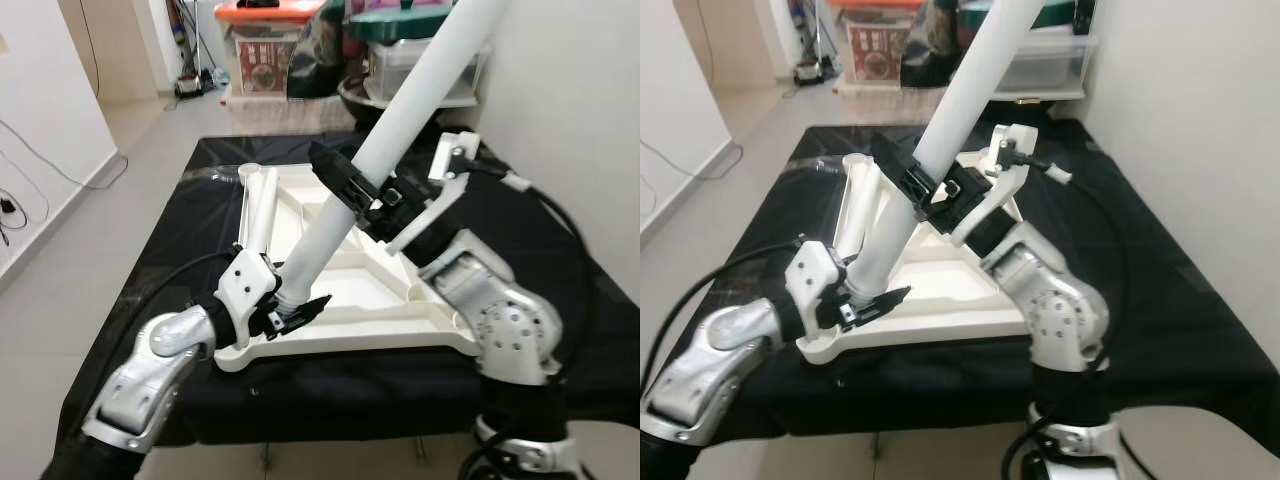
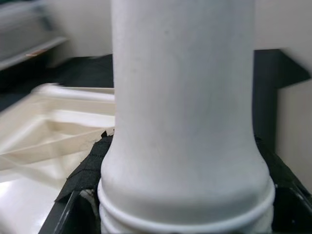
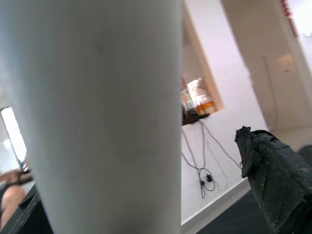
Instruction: Building children table
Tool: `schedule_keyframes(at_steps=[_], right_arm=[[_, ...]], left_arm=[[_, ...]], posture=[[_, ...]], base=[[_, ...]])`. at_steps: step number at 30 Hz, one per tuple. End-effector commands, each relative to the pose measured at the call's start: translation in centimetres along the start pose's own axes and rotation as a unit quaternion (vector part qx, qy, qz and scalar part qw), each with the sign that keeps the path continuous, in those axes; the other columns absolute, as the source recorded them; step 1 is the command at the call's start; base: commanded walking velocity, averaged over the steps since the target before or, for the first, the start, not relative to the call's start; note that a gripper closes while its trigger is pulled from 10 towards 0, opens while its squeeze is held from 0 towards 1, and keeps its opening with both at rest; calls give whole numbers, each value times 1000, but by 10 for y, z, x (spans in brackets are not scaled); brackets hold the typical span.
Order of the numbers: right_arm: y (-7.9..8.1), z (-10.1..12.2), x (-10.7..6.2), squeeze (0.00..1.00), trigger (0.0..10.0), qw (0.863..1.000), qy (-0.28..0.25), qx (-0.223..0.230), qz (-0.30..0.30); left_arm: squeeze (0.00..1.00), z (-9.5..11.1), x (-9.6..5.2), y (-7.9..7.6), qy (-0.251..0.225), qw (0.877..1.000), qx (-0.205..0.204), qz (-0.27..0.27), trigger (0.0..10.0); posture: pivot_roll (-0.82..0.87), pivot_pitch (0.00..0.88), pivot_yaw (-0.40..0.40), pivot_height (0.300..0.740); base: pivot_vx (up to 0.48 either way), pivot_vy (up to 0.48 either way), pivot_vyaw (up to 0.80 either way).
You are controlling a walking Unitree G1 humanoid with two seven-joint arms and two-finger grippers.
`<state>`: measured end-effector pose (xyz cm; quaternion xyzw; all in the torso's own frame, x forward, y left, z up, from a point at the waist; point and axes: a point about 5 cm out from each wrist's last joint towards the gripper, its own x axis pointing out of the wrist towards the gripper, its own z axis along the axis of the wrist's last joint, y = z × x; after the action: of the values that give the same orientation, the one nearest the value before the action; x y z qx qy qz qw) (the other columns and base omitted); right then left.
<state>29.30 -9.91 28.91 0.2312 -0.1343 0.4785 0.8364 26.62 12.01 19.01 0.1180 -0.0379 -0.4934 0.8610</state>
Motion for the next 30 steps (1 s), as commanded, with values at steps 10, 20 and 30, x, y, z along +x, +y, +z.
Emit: schedule_keyframes(at_steps=[10, 20, 30], right_arm=[[13, 2, -14, 0, 10000, 992, 43, 16, 113], [46, 2, -22, 0, 10000, 964, 50, 96, 242], [68, -8, -29, 0, 9255, 943, 62, 133, 300]], left_arm=[[0, 16, -24, -21, 6, 990, -31, -138, 0], [0, 12, -40, -29, 34, 967, -92, -235, 0], [0, 11, -43, -31, 38, 942, -148, -299, 0]], posture=[[39, 0, -24, 740], [28, 0, -18, 740], [5, 0, -4, 740]], base=[[0, 0, 0], [0, 0, 0], [0, 0, 0]])
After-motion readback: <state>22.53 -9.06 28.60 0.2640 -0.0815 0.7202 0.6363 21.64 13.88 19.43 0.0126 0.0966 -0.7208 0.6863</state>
